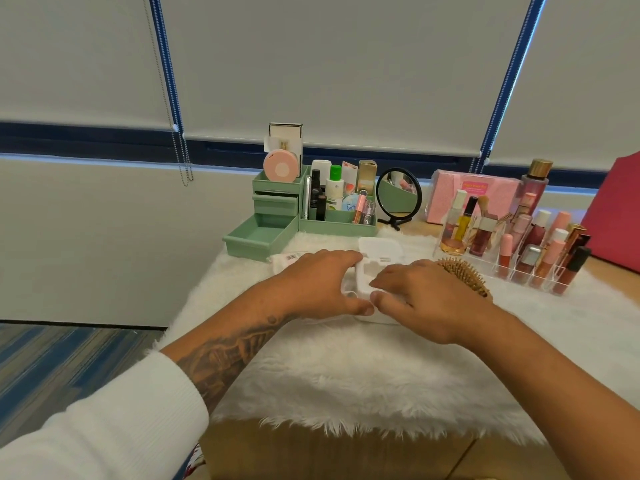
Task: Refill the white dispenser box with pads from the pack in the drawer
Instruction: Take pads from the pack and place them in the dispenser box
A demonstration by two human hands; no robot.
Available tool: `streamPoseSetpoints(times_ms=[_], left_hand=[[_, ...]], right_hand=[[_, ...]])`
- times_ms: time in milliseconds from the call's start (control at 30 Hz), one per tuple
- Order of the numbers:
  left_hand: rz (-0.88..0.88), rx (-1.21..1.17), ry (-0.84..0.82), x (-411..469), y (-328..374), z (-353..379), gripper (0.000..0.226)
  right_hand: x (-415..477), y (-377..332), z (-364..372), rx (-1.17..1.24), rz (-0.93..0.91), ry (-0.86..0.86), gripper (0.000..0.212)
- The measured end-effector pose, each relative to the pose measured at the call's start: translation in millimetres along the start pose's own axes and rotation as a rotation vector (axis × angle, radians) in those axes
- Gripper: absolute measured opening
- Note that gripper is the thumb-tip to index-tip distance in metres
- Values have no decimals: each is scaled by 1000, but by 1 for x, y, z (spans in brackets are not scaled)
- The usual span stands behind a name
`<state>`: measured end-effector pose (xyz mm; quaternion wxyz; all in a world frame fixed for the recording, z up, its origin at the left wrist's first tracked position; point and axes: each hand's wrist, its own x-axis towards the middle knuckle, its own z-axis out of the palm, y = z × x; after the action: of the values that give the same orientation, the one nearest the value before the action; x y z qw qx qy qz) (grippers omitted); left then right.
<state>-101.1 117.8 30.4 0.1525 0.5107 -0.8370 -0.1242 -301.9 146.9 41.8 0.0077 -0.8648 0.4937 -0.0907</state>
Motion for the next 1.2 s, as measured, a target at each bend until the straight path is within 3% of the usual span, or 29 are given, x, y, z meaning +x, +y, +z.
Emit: streamPoseSetpoints(times_ms=[100, 267, 400, 500, 633, 800, 933, 1200], left_hand=[[5, -16, 5, -1, 1, 0, 84], [41, -26, 19, -4, 3, -2, 72], [44, 7, 17, -3, 2, -1, 76], [140, 145, 54, -2, 3, 0, 80], [334, 216, 44, 4, 7, 5, 56], [296, 281, -62, 12, 6, 8, 39], [282, 317, -79, 12, 9, 7, 42], [278, 270, -63, 9, 9, 12, 41]], right_hand=[[2, 2, 1, -10, 65, 78, 60], [2, -2, 3, 200, 46, 80, 41], [3, 4, 6, 178, 34, 55, 50], [2, 8, 5, 29, -1, 143, 52], [0, 16, 6, -172, -42, 118, 58], [3, 25, 7, -267, -113, 94, 59], [5, 29, 6, -295, -109, 71, 74], [2, 28, 17, -211, -117, 159, 58]])
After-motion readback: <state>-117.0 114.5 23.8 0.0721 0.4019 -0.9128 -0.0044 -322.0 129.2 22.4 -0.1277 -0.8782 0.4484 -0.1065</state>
